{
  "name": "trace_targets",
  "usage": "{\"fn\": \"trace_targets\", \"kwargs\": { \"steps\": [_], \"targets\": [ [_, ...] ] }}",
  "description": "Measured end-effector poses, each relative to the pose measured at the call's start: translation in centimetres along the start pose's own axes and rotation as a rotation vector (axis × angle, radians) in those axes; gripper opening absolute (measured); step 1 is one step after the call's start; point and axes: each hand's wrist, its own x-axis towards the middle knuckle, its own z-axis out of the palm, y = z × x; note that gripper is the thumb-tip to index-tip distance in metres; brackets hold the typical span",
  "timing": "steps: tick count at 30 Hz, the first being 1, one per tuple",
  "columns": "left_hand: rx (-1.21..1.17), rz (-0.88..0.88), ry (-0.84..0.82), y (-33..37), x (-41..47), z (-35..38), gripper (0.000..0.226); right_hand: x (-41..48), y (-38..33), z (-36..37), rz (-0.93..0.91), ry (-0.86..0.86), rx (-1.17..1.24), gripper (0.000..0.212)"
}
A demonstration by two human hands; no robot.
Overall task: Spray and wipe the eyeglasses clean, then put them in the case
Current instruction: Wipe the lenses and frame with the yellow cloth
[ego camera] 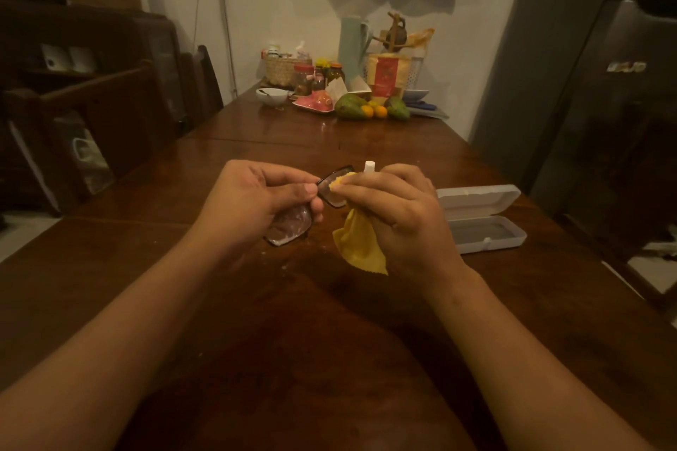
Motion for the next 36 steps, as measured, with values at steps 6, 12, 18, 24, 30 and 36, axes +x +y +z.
{"fn": "trace_targets", "kwargs": {
  "steps": [6, 12, 18, 24, 30, 36],
  "targets": [
    [0.034, -0.012, 0.004, -0.1, 0.0, -0.1, 0.013, 0.0, 0.4, -0.4, -0.030, -0.034, 0.018, 0.024],
    [0.045, 0.004, -0.006, -0.2, 0.1, 0.0, 0.012, -0.2, 0.3, 0.2, 0.125, 0.061, -0.034, 0.032],
    [0.070, -0.015, -0.021, -0.5, 0.3, -0.4, 0.017, -0.1, -0.2, 0.9, 0.021, -0.029, 0.102, 0.031],
    [0.046, 0.002, -0.031, -0.4, 0.2, -0.2, 0.019, -0.3, 1.0, 0.3, 0.106, 0.029, 0.018, 0.031],
    [0.059, 0.009, -0.016, -0.4, 0.3, -0.4, 0.014, -0.2, 0.3, 0.7, 0.012, -0.018, 0.069, 0.032],
    [0.015, 0.003, -0.011, -0.5, 0.3, -0.2, 0.012, -0.3, 0.9, 0.1, 0.031, 0.018, 0.022, 0.030]
  ]
}}
